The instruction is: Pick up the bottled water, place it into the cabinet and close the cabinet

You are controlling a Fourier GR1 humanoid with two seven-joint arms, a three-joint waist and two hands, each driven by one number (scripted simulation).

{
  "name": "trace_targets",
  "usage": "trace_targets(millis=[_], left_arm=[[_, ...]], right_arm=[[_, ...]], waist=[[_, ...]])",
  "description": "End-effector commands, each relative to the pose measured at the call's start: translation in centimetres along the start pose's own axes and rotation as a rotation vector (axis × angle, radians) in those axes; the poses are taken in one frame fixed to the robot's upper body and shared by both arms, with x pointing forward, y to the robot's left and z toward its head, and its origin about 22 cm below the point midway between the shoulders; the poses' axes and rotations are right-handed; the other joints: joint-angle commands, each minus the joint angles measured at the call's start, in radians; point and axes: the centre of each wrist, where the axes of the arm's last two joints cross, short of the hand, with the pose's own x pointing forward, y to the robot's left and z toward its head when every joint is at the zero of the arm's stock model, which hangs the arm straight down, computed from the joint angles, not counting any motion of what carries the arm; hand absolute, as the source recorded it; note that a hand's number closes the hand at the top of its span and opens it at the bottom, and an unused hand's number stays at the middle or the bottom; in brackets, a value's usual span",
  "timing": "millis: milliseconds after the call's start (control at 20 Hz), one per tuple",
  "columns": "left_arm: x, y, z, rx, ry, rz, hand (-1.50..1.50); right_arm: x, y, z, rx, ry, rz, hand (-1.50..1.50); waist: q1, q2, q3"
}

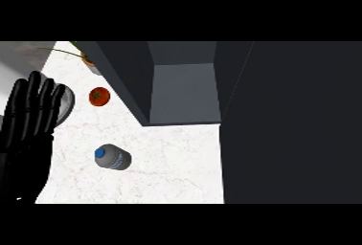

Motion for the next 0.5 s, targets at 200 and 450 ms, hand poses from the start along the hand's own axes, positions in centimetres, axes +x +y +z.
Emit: trace_targets(millis=[200, 450], left_arm=[[-0.1, 3.4, 0.1, -0.194, -0.053, 0.055, -1.5], [-0.2, 2.0, 2.8, -0.219, 0.234, 0.158, -1.5]], right_arm=[[2.0, 0.1, 2.3, -0.02, -0.057, 0.018, -1.5], [3.3, 1.0, 4.5, 0.043, 0.235, -0.11, -1.5]], waist=[[0.026, -0.005, -0.023], [0.026, -0.008, -0.023]])
